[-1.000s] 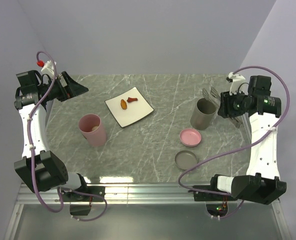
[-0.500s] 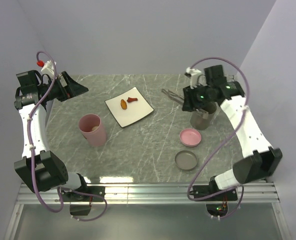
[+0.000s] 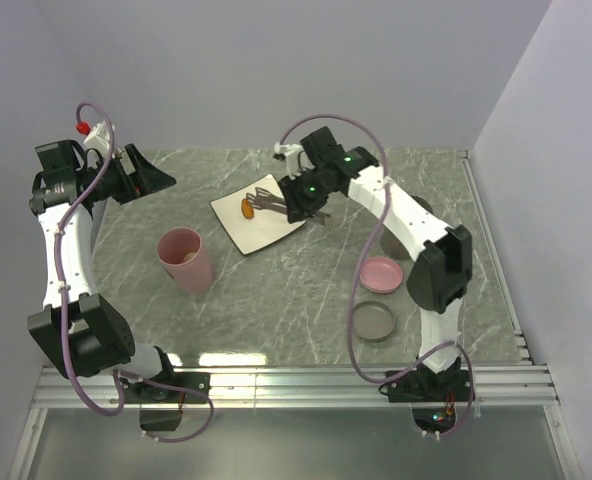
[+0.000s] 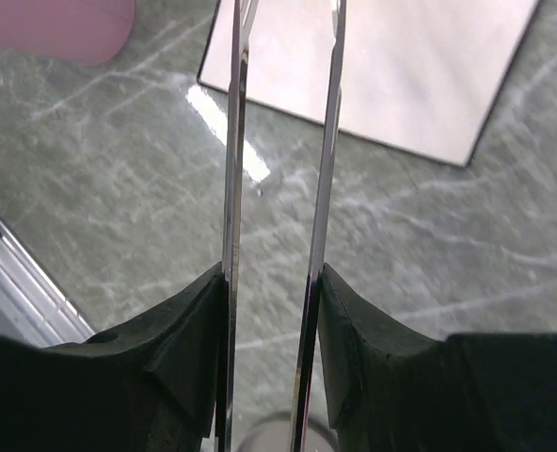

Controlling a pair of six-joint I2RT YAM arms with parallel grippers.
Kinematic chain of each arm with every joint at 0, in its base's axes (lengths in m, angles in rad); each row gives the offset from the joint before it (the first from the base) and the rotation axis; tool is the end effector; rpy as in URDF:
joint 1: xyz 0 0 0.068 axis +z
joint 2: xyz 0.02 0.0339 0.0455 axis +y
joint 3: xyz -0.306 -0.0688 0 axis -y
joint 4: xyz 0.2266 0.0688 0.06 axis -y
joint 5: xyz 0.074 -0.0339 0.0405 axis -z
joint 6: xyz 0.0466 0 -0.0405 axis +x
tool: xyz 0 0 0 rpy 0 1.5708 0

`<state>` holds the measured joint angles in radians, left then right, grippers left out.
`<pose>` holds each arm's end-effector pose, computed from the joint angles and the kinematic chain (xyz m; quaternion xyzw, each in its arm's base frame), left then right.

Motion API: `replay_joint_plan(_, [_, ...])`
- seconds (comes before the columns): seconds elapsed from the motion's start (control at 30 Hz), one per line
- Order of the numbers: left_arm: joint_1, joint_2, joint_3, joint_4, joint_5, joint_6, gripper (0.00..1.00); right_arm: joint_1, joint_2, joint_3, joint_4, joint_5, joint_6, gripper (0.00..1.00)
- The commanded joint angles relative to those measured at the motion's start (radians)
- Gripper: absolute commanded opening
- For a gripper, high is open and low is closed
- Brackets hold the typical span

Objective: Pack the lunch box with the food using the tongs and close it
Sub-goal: Pick up the fake food from the plate.

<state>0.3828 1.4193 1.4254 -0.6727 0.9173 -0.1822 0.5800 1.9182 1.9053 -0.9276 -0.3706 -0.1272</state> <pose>0.2740 0.0704 0.4141 -0.0391 0.8285 -0.3570 0.4296 0.3427 0.2447 0.3634 -0.3772 0.8569 0.2391 0.2576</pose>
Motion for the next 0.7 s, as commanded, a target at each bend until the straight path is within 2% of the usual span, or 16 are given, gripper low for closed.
replay_joint_plan(0.0, [0.002,0.003,0.032,0.002,-0.009,0.032,0.99,0.035,0.063,0.118,0.024,0.025,0.031,0.47])
replay_joint_plan(0.17, [0.002,0.023,0.033,-0.01,-0.008,0.046,0.99,0.072,0.172,0.207,0.013,0.039,0.055,0.46])
replay_joint_plan(0.67, [0.002,0.038,0.014,0.01,-0.005,0.053,0.99,0.11,0.262,0.173,0.039,0.139,0.103,0.47])
